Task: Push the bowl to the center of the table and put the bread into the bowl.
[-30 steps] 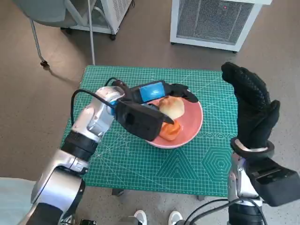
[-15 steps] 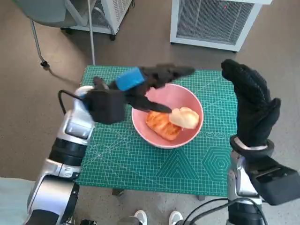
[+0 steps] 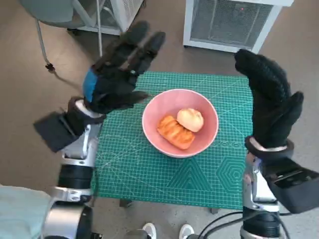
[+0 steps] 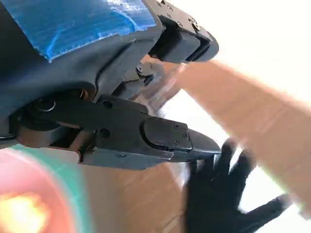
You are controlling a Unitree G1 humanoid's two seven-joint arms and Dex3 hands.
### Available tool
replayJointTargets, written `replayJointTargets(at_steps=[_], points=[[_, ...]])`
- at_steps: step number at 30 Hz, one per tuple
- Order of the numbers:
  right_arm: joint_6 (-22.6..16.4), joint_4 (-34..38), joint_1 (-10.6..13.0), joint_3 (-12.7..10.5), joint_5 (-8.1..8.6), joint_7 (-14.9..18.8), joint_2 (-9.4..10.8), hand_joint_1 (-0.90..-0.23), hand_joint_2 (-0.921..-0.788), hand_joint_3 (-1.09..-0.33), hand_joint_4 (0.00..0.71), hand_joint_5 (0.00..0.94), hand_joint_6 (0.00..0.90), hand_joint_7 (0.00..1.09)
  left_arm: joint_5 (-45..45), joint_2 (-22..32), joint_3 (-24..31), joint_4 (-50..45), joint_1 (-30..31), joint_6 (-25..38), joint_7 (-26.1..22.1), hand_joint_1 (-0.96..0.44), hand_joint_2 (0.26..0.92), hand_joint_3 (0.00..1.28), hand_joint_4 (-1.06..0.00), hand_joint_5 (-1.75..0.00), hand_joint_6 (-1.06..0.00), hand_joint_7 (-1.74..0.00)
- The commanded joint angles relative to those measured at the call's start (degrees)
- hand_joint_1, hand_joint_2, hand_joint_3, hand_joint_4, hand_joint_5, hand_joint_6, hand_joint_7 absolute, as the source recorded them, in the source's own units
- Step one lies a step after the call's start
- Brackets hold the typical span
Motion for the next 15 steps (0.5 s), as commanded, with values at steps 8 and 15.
replayJointTargets(at_steps=[8, 15], points=[[2.39, -0.43, -1.63, 0.03, -1.13, -0.69, -0.61, -0.499, -0.921, -0.625, 0.369, 0.036, 0.005, 0.75, 3.64, -2.00, -0.89, -7.05, 6.99, 0.39, 7.99, -0.44, 0.921, 0.29, -0.20, 0.00, -0.22, -0.03], [1.76, 0.58, -2.42, -0.12, -1.62, -0.71, -0.75, -0.494, -0.921, -0.621, 0.370, 0.036, 0.005, 0.76, 4.82, -2.18, -2.24, -9.75, 8.71, 1.31, 9.57, -0.45, 0.921, 0.31, -0.19, 0.00, -0.22, -0.02]])
